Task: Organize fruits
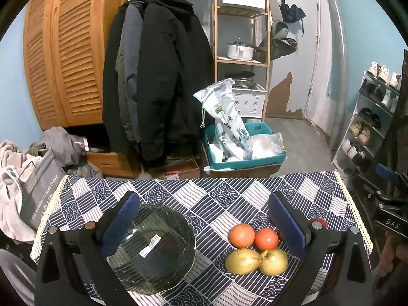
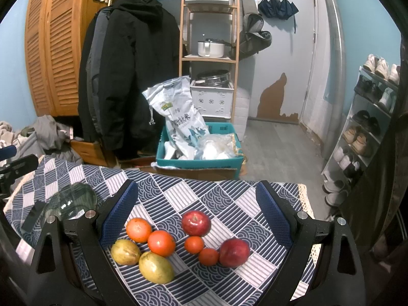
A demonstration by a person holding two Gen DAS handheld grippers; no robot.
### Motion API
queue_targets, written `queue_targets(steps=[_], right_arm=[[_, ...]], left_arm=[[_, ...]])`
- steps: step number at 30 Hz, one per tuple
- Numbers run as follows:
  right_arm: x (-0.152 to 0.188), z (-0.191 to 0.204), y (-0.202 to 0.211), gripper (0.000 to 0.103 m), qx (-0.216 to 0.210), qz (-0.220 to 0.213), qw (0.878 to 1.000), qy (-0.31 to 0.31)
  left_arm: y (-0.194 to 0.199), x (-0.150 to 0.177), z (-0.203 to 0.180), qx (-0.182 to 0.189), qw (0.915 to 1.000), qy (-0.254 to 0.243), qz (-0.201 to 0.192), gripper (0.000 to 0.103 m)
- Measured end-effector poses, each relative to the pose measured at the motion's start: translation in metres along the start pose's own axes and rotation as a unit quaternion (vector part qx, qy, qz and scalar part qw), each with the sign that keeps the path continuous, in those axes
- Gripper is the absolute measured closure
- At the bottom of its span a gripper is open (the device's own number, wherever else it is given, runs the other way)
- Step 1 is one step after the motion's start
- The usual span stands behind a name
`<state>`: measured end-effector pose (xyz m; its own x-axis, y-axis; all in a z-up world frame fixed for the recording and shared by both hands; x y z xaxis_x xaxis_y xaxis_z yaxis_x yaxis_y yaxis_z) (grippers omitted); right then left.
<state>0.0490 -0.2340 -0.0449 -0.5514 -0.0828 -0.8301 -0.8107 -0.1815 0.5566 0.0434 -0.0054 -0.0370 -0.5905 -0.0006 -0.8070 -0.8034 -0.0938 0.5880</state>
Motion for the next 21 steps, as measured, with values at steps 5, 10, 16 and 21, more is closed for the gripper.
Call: queue_targets(steps=[5,10,16,21], right_arm=[[-0.0001,0.0008,0.0002,0.011,0.0,0.0,1.0,-0.001],[-0.0003,0.0001,0.0005,0.011,0.0,-0.001,1.0,-0.001],[-0.0006,-0.0007,0.0006,0.011,-0.001,-0.001,1.0,-0.002],[-0.0006,-0.0002,0.0004,0.011,0.0,-0.001,1.0,-0.001]], left_arm=[[0.0,0.0004,-0.0002,0.0,1.0,0.0,0.0,0.001],[0.0002,0.0008,-0.0004,0.001,1.0,0.001,0.0,0.001],[0.0012,0.0018,-0.0019,0.003,1.0,-0.001,-0.001,0.001],[0.0008,0.0032,-0.0034,0.003,1.0,0.001,0.001,0.001]])
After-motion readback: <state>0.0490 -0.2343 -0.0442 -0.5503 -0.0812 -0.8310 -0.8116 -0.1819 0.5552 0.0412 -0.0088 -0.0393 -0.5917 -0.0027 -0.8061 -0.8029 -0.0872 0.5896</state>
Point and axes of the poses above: each gripper's, at about its wrist camera, not at the fingertips, and y roughly against the way its jaws point, z to its left, x to its underside, the point moved 6 cm from there along -y, roughly the way its jaws point, and after that the axes turned 6 degrees about -x, right-handed, at the moved point
